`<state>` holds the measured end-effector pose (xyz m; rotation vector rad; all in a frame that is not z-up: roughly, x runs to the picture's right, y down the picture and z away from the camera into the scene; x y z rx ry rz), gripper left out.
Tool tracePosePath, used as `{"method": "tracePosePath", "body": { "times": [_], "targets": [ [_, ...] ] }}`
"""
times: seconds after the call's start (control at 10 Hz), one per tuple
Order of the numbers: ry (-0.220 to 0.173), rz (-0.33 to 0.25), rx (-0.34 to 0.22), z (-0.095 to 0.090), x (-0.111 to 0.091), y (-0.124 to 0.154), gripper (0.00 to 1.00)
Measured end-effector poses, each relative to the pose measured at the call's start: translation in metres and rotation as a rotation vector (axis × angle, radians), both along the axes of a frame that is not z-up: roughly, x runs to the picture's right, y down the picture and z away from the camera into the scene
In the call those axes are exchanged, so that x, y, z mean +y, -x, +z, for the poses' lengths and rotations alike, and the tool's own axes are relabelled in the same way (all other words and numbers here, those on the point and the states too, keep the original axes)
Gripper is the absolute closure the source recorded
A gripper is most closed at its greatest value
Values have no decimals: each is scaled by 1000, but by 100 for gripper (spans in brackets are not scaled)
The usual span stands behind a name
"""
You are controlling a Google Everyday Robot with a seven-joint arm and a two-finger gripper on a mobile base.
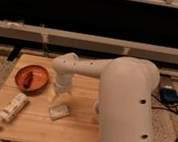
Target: Wipe the white sponge on the table
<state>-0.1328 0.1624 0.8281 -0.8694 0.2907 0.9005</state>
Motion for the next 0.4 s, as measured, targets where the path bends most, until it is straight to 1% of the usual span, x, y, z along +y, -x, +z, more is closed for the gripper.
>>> {"method": "tracePosePath", "body": {
  "times": [0.1,0.2,0.3,0.4],
  "targets": [
    [-26,-2,-7,5,-9,1,20],
    [-42,-6,-15,6,-16,2,20],
    [-53,-7,-22,5,-21,3,20],
    [-53,-6,-21,5,-22,2,20]
  ]
}}
